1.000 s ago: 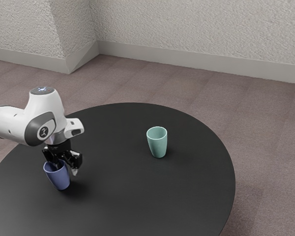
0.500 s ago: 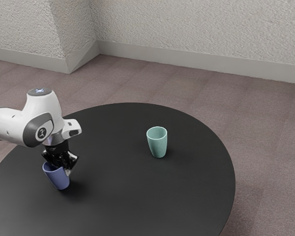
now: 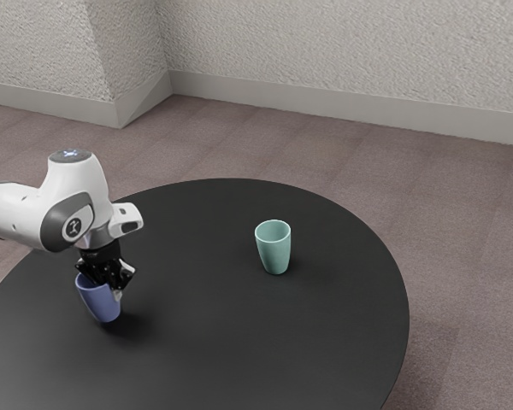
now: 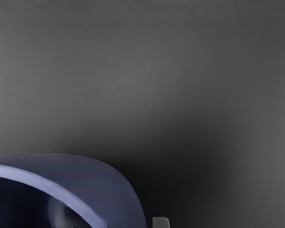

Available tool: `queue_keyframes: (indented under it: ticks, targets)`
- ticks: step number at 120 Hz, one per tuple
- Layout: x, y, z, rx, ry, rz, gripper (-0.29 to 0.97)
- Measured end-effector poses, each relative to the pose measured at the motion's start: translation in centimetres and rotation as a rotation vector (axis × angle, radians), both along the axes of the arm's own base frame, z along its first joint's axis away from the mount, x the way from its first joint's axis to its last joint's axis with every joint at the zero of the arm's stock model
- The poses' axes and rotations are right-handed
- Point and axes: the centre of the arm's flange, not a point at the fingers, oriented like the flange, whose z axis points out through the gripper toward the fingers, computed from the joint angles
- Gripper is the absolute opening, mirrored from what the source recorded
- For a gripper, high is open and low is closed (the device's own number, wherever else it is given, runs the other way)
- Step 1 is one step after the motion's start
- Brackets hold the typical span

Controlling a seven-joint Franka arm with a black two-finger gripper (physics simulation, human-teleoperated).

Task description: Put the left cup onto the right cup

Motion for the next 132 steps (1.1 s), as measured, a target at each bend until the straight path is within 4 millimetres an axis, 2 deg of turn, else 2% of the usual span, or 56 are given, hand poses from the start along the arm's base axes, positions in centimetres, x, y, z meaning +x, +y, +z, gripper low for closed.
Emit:
queue_keyframes:
  ticks: [24, 86, 116, 132]
  targets:
    - [1.0, -0.6, 1.2, 0.009, -0.006, -0.014, -0.1]
    - [8.0, -4.5, 8.9, 0.034, -0.045, -0.095, -0.1]
    - [10.5, -5.9, 11.5, 0.033, -0.042, -0.119, -0.1]
    - [11.5, -7.9, 11.7, 0.026, -0.029, -0.151, -0.1]
